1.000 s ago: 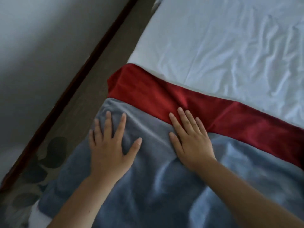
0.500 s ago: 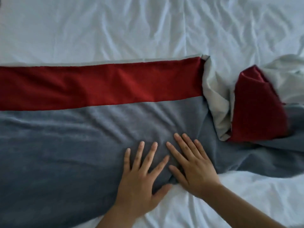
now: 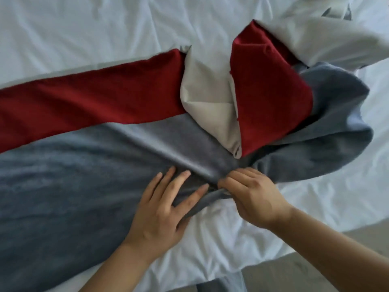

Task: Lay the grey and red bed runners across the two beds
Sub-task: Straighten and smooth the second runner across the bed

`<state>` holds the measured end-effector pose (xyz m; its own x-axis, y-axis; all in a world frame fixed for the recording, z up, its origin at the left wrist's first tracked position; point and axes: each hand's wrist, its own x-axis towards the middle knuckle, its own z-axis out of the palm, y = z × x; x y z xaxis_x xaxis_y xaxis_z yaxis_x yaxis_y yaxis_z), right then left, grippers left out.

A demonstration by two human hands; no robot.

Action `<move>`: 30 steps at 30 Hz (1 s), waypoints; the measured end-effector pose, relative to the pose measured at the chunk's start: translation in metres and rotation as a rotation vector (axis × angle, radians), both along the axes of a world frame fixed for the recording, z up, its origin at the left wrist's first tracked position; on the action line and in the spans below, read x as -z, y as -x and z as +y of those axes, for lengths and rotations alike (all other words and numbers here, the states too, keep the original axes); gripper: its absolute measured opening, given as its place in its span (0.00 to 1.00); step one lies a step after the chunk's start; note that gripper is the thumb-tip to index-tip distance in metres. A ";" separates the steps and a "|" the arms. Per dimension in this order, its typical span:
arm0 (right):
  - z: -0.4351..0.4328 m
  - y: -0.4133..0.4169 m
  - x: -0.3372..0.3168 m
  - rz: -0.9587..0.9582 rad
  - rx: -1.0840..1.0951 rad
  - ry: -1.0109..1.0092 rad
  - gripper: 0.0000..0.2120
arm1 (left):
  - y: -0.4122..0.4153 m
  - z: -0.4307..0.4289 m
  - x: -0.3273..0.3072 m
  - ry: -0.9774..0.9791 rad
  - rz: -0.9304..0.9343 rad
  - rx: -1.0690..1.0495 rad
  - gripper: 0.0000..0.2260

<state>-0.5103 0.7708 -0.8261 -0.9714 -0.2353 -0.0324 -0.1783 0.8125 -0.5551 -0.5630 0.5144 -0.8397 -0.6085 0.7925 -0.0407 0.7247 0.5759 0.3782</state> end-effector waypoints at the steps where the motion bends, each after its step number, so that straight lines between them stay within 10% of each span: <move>1: 0.005 -0.009 -0.004 -0.035 -0.009 0.022 0.10 | -0.001 0.002 -0.002 -0.003 -0.010 0.019 0.28; 13: -0.009 -0.039 -0.004 -0.108 0.245 -0.047 0.16 | 0.019 0.000 -0.017 0.097 -0.314 0.119 0.27; 23: 0.011 0.131 -0.001 -0.192 0.482 -0.310 0.41 | 0.180 0.058 -0.006 0.165 0.026 -0.357 0.23; 30: 0.079 0.171 -0.021 -0.314 0.498 -0.470 0.22 | 0.209 0.081 -0.006 0.106 0.000 -0.466 0.13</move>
